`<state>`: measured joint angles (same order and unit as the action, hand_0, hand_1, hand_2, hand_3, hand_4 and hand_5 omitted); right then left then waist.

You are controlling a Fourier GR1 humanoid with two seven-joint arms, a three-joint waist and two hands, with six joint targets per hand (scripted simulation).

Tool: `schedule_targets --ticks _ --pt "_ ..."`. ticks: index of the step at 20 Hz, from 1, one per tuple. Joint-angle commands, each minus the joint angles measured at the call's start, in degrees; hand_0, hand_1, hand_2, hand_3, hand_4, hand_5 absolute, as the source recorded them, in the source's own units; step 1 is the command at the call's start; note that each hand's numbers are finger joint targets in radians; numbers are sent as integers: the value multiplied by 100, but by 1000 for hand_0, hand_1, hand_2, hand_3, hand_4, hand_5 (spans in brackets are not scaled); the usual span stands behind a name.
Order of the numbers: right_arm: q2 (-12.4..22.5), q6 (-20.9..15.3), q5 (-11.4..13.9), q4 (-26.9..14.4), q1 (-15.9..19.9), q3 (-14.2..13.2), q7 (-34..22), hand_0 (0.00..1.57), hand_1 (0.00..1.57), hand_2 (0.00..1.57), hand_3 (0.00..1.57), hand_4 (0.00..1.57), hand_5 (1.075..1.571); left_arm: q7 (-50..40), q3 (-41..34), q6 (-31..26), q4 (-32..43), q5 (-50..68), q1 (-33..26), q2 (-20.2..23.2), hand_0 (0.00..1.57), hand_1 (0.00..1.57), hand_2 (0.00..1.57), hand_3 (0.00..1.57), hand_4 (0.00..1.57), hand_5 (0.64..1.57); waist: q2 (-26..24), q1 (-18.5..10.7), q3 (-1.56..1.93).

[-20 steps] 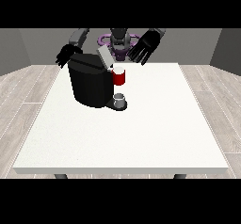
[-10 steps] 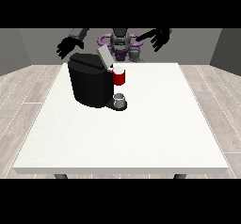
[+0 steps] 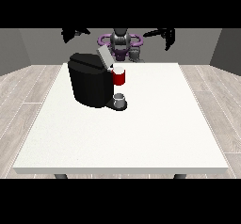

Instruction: Insert the coffee pod into the coffee machine and close the lid

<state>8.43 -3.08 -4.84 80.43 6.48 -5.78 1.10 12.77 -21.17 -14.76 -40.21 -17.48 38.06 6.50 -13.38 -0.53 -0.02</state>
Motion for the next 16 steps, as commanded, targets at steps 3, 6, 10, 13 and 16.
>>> schedule_targets --ticks 3,6,10,13,16 --pt "274 295 -136 221 254 -52 -339 0 0 0 0 0 1571 -317 0 -280 -378 454 -460 -344 0 0 0 0 0 1571 -240 -430 4" --pt "332 543 -270 372 442 26 -519 0 0 0 0 0 1571 -40 87 -140 -592 512 -808 -591 0 0 0 0 57 1571 -178 -500 3" --pt "284 391 223 73 517 235 -170 0 0 0 0 0 1571 -38 326 -294 -1023 758 -1112 -639 0 0 0 0 0 1571 45 -825 4" --pt "166 169 385 361 1099 407 -574 0 0 0 0 238 1571 -117 121 -508 -1286 966 -1126 -333 0 0 0 0 88 1571 273 -757 1" --pt "58 479 251 207 795 506 -518 0 0 0 0 0 1571 -305 553 -325 -1854 1037 -1690 -645 0 0 0 0 112 1571 175 -728 3"
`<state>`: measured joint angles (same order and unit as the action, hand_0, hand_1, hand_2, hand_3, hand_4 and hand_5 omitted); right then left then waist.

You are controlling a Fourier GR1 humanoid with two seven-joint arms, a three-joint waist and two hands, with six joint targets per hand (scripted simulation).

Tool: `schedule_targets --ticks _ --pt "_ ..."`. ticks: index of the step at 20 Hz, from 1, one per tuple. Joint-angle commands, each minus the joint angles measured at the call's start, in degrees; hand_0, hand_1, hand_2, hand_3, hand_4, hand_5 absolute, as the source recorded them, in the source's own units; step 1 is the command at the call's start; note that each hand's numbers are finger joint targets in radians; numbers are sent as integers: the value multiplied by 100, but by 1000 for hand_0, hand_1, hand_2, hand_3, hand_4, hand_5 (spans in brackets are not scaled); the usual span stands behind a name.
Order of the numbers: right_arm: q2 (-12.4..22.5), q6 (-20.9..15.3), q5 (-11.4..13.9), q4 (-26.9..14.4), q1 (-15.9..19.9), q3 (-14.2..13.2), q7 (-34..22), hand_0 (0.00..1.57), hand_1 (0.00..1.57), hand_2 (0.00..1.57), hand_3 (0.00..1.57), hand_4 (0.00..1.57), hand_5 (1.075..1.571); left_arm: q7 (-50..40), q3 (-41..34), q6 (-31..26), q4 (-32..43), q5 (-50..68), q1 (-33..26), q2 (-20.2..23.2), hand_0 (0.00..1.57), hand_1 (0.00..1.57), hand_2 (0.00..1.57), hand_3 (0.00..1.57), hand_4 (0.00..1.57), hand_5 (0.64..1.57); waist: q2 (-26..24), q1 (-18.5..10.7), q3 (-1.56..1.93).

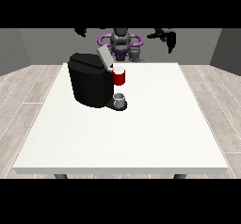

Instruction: Insert the coffee pod into the coffee machine and close the lid

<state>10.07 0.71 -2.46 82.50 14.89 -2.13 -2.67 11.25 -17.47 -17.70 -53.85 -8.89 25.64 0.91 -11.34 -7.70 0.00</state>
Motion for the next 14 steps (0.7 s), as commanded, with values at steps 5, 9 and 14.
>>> schedule_targets --ticks 5,9,14 --pt "-246 -20 30 -411 517 1 8 0 0 0 0 0 1571 -688 317 115 -1132 404 -401 -88 0 0 0 0 0 1571 459 -97 2" --pt "-120 138 -109 -917 734 -285 241 0 0 0 0 0 1571 -710 788 445 -1671 826 -744 -90 0 0 0 0 0 1571 676 -109 2" --pt "151 493 -184 -1351 814 -516 792 0 0 0 0 0 1571 -742 704 290 -2107 664 -888 56 0 0 0 0 0 1571 1127 -176 3"
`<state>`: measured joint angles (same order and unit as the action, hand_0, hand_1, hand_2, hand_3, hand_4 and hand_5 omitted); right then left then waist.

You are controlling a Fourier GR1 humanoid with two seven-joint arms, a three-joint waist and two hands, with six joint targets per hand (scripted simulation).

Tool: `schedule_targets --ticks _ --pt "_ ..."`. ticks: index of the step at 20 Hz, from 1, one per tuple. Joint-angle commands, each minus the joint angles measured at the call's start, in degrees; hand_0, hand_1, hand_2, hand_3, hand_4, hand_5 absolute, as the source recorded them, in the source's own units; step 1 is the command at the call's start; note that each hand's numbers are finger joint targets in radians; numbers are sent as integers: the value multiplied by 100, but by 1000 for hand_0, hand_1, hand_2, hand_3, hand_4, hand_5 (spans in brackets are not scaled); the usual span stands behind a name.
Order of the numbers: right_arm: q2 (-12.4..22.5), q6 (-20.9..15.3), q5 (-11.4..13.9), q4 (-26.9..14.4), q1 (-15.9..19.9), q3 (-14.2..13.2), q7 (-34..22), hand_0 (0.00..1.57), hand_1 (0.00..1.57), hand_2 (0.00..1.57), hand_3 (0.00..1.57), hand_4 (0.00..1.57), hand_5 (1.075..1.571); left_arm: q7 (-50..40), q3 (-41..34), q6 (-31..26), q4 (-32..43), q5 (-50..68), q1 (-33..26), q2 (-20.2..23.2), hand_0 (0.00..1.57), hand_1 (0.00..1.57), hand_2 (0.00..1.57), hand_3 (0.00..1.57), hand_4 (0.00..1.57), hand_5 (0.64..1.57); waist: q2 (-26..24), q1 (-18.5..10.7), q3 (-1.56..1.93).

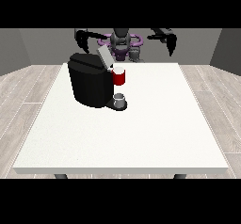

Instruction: Insert the coffee pod into the coffee machine and close the lid

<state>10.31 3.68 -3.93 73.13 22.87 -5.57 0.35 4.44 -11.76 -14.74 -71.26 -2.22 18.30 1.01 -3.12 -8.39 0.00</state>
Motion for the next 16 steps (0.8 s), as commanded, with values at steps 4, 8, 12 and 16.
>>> schedule_targets --ticks 4,8,12,16 --pt "37 151 22 -537 597 -90 270 0 0 0 0 0 1571 164 -56 45 -349 190 -189 294 0 0 0 0 0 1571 548 167 0" --pt "-169 -94 301 -810 701 86 293 0 0 0 0 0 1571 -119 -23 168 -658 314 -284 325 0 0 0 0 0 1571 484 152 0" --pt "-26 105 315 -784 1099 135 -84 0 0 0 0 0 1571 181 72 174 -614 303 -570 260 0 0 0 0 0 1571 439 182 -1" --pt "-129 -5 402 -1140 1247 63 284 0 0 0 0 0 1571 -202 133 192 -857 485 -384 366 0 0 0 0 124 1571 554 167 0"
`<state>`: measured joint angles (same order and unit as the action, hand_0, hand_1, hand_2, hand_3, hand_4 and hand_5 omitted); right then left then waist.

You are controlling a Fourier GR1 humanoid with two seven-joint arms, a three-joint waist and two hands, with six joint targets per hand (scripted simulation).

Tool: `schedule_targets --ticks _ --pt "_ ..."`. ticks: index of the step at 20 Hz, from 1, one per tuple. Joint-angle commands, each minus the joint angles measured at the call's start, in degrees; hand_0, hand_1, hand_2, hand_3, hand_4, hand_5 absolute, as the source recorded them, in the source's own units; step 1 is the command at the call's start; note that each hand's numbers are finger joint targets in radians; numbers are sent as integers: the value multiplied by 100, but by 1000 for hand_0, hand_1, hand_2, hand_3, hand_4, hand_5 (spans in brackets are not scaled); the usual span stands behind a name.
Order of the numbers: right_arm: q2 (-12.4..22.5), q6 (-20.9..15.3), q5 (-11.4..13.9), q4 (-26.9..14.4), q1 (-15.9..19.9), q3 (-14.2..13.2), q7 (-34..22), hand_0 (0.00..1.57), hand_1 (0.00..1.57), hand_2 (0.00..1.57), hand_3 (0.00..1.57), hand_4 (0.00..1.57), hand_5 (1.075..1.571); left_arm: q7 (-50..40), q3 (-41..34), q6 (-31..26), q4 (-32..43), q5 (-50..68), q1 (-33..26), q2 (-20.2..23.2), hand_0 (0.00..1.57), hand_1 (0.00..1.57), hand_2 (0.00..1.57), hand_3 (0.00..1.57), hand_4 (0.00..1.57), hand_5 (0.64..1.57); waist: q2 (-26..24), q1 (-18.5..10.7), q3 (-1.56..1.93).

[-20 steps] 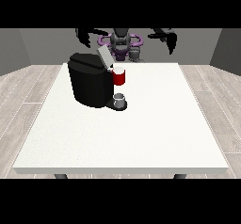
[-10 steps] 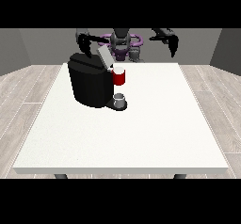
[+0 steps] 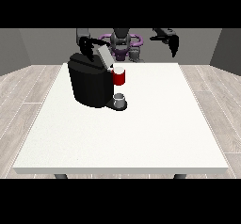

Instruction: Insert the coffee pod into the coffee machine and close the lid

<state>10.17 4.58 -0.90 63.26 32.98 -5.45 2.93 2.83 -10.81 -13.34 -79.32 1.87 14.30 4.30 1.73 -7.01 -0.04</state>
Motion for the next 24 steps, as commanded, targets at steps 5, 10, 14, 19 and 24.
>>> schedule_targets --ticks 5,10,14,19,24 --pt "-325 -213 238 -285 244 180 131 0 0 0 0 0 1571 35 51 374 -15 -136 69 64 0 0 0 0 0 1571 152 79 4" --pt "-49 -208 286 -623 674 -31 44 0 0 0 0 0 1571 -155 229 67 -255 31 48 92 0 0 0 0 0 1571 277 -284 5" --pt "-497 -288 412 -421 406 318 264 0 0 0 0 0 1571 -46 -85 92 74 136 140 354 0 0 0 0 0 1571 216 -17 4" --pt "-529 -229 557 -444 491 492 136 0 0 0 0 154 1571 -15 162 352 38 -39 -85 71 0 0 0 0 158 1571 33 -12 4" --pt "-500 -335 691 -450 1203 496 -240 0 0 0 0 215 1571 230 93 229 302 37 -12 176 0 0 0 0 121 1571 185 -116 2"
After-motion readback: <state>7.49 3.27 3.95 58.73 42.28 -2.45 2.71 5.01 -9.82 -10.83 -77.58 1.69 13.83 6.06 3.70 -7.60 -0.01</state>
